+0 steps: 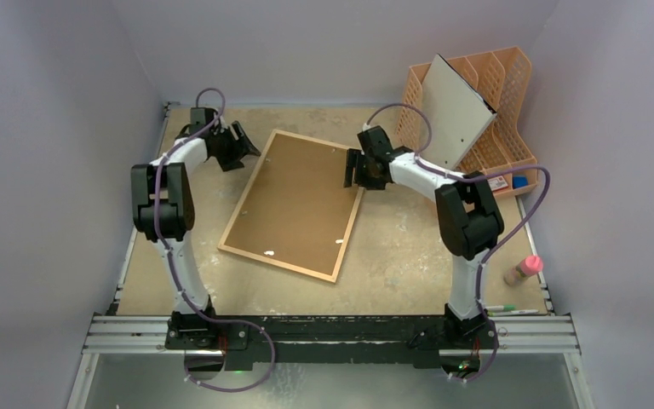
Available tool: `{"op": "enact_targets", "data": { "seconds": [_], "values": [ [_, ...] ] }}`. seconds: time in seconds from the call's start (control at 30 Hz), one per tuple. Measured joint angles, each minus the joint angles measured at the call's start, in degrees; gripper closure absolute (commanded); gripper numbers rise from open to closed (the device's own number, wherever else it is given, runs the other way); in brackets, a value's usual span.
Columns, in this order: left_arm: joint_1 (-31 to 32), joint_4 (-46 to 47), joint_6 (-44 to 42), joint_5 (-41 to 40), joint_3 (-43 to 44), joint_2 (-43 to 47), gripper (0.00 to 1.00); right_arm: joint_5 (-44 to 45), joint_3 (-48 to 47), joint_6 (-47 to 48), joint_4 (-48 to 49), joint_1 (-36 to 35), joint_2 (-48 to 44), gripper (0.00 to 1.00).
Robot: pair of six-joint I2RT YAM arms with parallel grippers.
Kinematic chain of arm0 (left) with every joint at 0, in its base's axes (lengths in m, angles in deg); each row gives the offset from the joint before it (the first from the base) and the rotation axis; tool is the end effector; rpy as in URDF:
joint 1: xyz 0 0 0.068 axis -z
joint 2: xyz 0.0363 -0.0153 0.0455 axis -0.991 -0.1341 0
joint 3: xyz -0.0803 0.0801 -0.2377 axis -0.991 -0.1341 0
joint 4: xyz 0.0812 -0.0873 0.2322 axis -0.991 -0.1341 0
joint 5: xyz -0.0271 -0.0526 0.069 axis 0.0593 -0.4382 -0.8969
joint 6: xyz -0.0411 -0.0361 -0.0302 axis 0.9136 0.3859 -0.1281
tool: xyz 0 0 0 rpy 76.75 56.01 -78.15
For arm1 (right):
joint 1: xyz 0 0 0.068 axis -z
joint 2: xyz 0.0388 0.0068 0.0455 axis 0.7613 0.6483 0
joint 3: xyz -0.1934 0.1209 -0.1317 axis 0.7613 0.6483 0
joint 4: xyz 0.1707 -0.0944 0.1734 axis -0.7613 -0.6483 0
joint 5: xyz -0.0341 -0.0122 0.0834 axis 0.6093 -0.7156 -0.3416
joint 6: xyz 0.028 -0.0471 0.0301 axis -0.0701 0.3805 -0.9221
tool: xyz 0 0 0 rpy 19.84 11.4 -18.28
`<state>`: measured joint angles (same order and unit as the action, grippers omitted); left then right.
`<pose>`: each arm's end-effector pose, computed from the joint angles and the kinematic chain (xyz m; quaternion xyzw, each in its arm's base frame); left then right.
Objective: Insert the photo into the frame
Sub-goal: Adjust the photo frame at the center of the board.
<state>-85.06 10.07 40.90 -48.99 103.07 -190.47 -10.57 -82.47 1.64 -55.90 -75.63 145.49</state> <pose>0.4624 0.0028 0.1527 -0.2159 0.8991 -0.2752 0.2633 0.3972 0.1936 0.1696 0.0311 0.9358 0.1597 0.3126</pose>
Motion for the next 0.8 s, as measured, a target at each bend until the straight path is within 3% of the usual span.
{"op": "enact_targets", "data": {
  "seconds": [0.17, 0.3, 0.57, 0.8],
  "values": [
    [-2.7, -5.8, -2.1, -8.0, -2.4, 9.7, 0.29, 5.0, -4.5, 0.1, -1.4, -0.2, -1.0, 0.26],
    [-3.6, -9.0, -2.5, -13.1, -8.2, 20.7, 0.34, 6.1, -12.6, 1.4, -1.6, 0.1, 0.7, 0.25],
    [-2.6, -15.6, 0.2, -15.4, -31.4, 38.4, 0.32, 3.7, -36.0, 4.7, -0.9, 1.6, 17.9, 0.25],
    [-1.6, -21.4, 1.9, -14.8, -39.9, 46.8, 0.32, -4.3, -40.9, 5.4, -1.7, 5.2, 27.4, 0.24]
  ]
}}
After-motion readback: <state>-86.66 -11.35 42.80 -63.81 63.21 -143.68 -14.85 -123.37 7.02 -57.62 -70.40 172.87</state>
